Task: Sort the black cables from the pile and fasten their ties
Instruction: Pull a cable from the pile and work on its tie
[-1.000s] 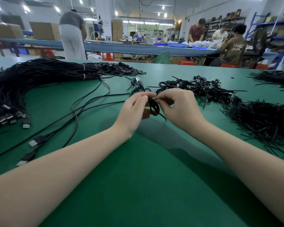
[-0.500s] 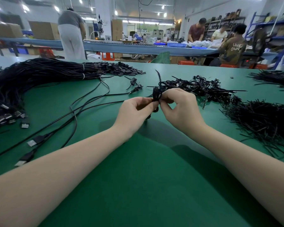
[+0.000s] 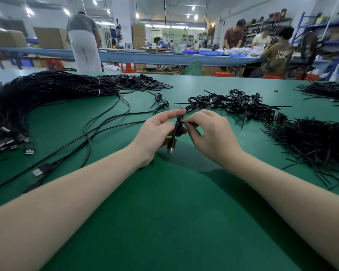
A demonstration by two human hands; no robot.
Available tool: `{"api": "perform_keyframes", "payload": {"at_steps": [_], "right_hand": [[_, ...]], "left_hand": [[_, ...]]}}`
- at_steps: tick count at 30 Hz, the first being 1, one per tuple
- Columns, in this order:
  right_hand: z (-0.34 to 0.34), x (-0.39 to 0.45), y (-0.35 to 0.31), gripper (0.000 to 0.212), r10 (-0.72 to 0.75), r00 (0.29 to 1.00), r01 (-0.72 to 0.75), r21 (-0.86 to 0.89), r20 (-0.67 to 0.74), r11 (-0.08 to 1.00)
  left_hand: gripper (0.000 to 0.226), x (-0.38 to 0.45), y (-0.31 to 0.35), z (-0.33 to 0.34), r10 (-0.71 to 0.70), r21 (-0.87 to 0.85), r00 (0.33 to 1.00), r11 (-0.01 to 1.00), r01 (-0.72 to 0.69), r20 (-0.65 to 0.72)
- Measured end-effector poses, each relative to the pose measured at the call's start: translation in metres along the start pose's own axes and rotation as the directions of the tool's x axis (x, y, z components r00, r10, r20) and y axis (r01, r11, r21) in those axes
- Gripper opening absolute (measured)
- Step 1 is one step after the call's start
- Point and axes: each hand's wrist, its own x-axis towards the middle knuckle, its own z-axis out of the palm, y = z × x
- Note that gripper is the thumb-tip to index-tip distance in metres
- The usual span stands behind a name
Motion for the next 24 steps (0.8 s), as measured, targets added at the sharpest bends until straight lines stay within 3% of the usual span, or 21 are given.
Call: {"api": "perform_keyframes", "payload": {"at_steps": [3, 6, 8, 14, 18, 20, 22, 24], "right_hand": [[-0.002, -0.001, 0.002, 0.006, 0.026, 1.0, -0.026, 0.034, 0.01, 0.999], [-0.001, 0.0, 0.0, 0.005, 0.016, 1.0, -0.018, 0.058, 0.024, 0.998], [0.001, 0.003, -0.002, 0.005, 0.033, 0.999, -0.032, 0.079, -0.007, 0.996], [-0.003, 0.006, -0.004, 0.007, -0.039, 0.996, 0.04, 0.01, -0.084, 0.999], [-0.007, 0.008, -0.001, 0.008, -0.21, 0.976, 0.193, -0.208, -0.063, 0.959], [-0.006, 0.006, 0.001, 0.009, -0.268, 0.963, 0.259, -0.29, 0.006, 0.922], [-0.004, 0.004, 0.0, 0.006, -0.236, 0.971, 0.234, -0.24, 0.021, 0.942], [-0.003, 0.003, 0.0, 0.007, -0.15, 0.989, 0.147, -0.128, -0.016, 0.981]], "left_hand": [[0.036, -0.001, -0.006, -0.002, 0.12, 0.089, 0.993, 0.989, -0.119, -0.008], [0.036, -0.001, -0.008, -0.004, 0.244, 0.285, 0.961, 0.938, -0.198, -0.134], [0.029, 0.0, -0.007, -0.003, 0.269, 0.294, 0.949, 0.932, -0.213, -0.166], [0.005, -0.002, -0.003, 0.002, 0.166, 0.204, 0.976, 0.97, -0.135, -0.144], [0.02, 0.0, 0.002, 0.008, -0.103, -0.157, 0.983, 0.984, 0.079, -0.15], [0.016, 0.0, 0.004, 0.009, -0.17, -0.244, 0.975, 0.961, 0.131, -0.145], [0.007, 0.0, 0.006, 0.006, -0.156, -0.225, 0.981, 0.966, 0.128, -0.113], [0.027, -0.001, 0.006, 0.003, -0.104, -0.172, 0.993, 0.981, 0.091, -0.064]]}}
